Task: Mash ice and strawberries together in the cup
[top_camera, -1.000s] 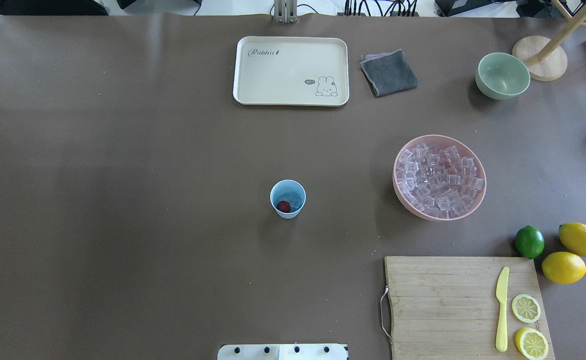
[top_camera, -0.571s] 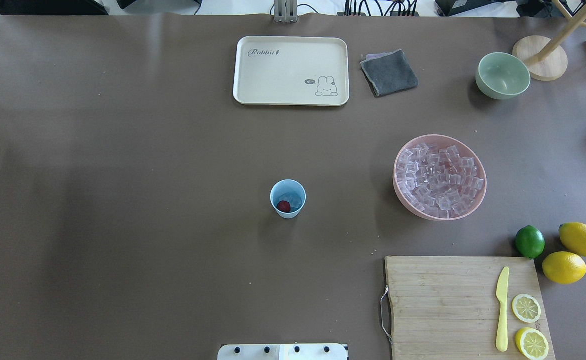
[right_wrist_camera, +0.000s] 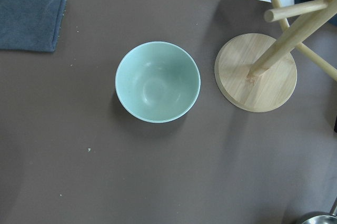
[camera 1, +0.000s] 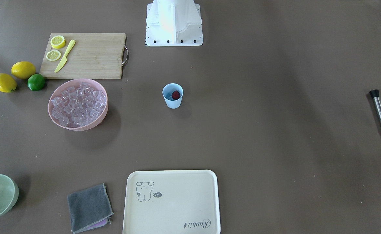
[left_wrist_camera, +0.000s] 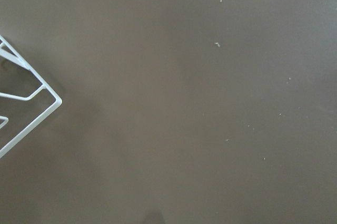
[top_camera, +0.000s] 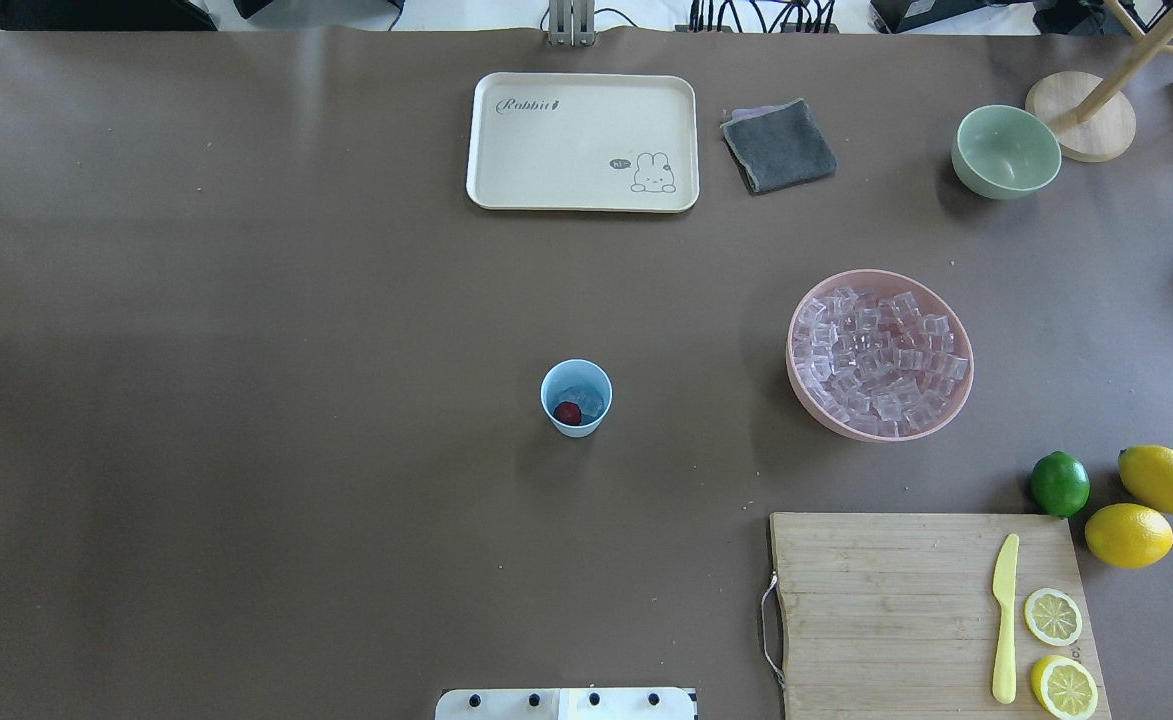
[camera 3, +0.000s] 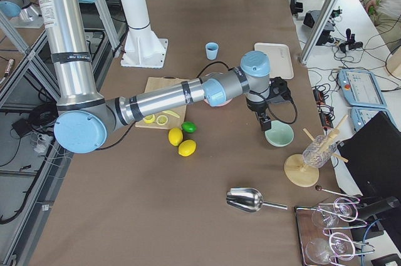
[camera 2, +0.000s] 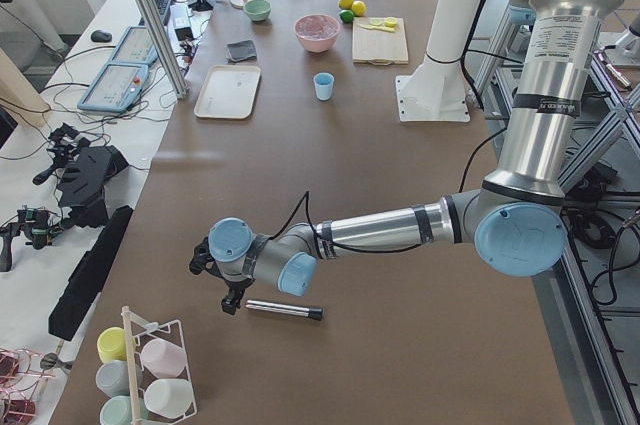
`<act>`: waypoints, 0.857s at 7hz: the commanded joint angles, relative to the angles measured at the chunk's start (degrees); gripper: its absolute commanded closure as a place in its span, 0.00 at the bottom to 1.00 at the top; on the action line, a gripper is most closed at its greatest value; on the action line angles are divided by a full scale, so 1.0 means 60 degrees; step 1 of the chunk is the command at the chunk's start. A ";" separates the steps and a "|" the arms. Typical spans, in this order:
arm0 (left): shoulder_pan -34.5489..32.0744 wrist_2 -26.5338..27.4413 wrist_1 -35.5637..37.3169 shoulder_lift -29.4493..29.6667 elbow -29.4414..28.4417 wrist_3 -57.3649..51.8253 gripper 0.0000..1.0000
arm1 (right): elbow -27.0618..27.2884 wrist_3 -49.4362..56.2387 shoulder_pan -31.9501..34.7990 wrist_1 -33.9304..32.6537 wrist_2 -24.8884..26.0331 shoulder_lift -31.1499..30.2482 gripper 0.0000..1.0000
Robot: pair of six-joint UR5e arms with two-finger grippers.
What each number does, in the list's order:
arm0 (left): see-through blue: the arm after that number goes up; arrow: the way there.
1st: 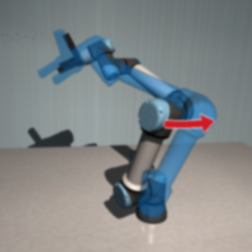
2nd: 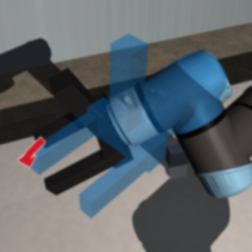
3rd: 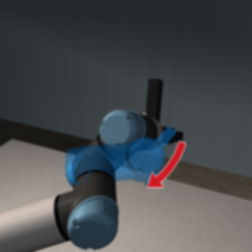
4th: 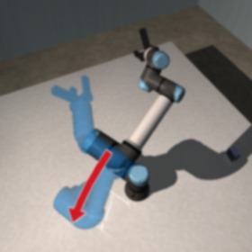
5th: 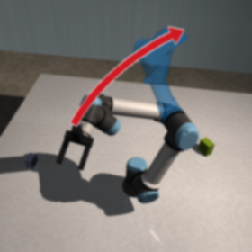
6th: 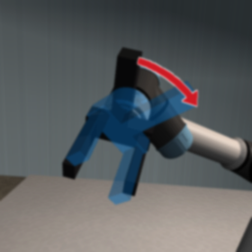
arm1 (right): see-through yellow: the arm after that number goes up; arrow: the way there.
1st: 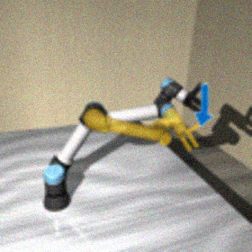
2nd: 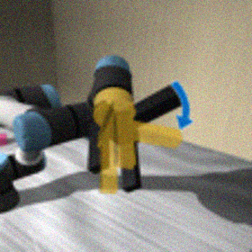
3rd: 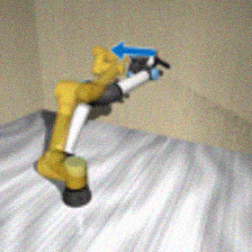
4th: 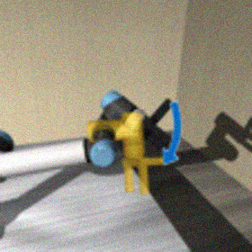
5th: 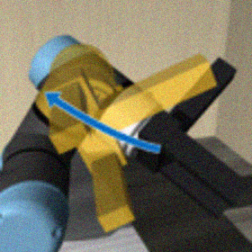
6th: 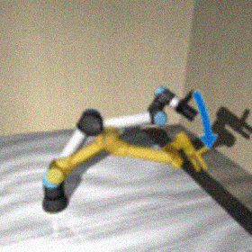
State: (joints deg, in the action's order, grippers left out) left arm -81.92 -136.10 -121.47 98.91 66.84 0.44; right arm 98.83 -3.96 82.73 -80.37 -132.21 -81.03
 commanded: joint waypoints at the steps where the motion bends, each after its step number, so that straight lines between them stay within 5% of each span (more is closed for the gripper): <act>1: 0.0730 0.0022 0.0015 -0.0034 -0.0065 -0.0015 0.03 | 0.0051 -0.0072 0.0011 0.0805 -0.0026 -0.0438 0.00; 6: 0.1173 0.0573 0.0454 0.0186 -0.0621 -0.0029 0.03 | 0.0095 -0.0044 0.0011 0.1119 0.0032 -0.0588 0.00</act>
State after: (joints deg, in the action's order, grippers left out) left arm -75.04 -135.05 -118.86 100.03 63.98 0.34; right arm 99.32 -4.27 82.79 -73.72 -132.16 -84.71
